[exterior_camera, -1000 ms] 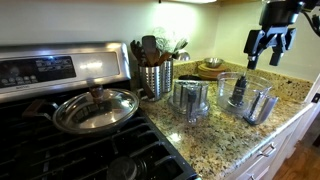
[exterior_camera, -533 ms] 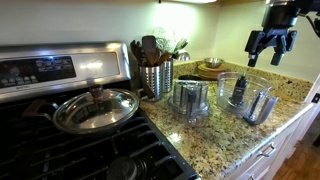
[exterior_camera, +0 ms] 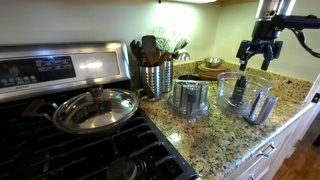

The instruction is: Remove the black object out of the jar

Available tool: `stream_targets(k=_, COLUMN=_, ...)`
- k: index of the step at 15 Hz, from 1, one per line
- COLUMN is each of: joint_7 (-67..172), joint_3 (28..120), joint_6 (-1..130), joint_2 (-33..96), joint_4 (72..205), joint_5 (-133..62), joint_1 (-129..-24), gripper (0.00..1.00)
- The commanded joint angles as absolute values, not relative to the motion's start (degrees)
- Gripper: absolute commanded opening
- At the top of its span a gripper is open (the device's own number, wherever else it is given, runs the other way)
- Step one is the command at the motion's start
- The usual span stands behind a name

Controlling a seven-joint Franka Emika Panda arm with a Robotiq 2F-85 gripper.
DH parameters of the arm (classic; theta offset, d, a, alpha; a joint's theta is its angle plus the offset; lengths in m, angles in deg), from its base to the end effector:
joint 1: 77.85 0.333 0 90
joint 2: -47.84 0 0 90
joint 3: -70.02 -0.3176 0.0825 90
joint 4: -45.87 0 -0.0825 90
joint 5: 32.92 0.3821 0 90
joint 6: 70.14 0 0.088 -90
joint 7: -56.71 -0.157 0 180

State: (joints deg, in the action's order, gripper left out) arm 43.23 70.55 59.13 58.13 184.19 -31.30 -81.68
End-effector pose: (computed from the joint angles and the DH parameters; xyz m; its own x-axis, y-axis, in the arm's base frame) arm 0.4664 -0.0336 0.3348 0.9462 -0.3232 0.0152 -0.3227 -0.9461 -0.0283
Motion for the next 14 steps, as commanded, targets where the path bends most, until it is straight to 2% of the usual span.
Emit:
stream_targets(k=1, joint_7=44.05, joint_3=71.66, joint_6=59.96, joint_2=52.71, joint_4=180.1, joint_5=-31.52, joint_1=-81.98, gripper=1.0)
stream_targets(k=14, joint_7=46.63, joint_3=74.34, joint_6=63.34, joint_2=43.97, joint_4=176.45, joint_5=-28.83, joint_1=-82.13, gripper=1.0)
